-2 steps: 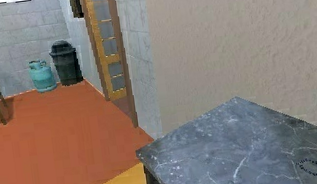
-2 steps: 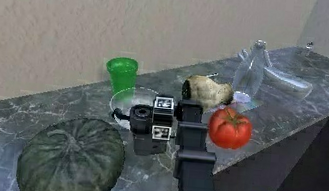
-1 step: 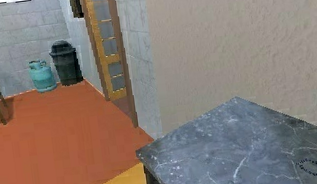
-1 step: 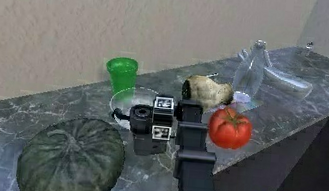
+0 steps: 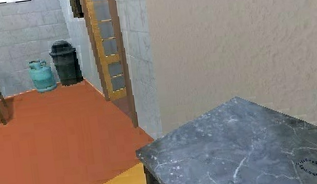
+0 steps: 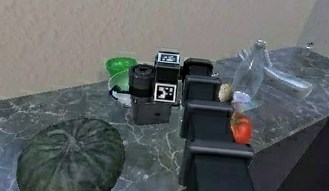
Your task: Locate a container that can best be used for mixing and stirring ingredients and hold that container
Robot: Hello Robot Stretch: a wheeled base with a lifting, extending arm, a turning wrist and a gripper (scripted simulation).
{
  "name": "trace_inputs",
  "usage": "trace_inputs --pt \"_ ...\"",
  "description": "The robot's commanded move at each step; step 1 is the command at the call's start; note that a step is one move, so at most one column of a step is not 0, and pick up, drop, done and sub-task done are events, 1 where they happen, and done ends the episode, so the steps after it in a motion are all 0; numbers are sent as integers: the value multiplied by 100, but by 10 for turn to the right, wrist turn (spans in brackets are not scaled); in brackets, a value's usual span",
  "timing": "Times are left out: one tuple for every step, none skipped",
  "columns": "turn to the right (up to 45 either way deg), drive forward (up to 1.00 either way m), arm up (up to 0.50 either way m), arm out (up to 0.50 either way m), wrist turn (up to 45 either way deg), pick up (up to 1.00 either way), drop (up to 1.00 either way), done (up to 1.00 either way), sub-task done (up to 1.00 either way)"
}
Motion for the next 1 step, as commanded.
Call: trace_inputs --pt "0 0 0 0 0 0 0 100 0"
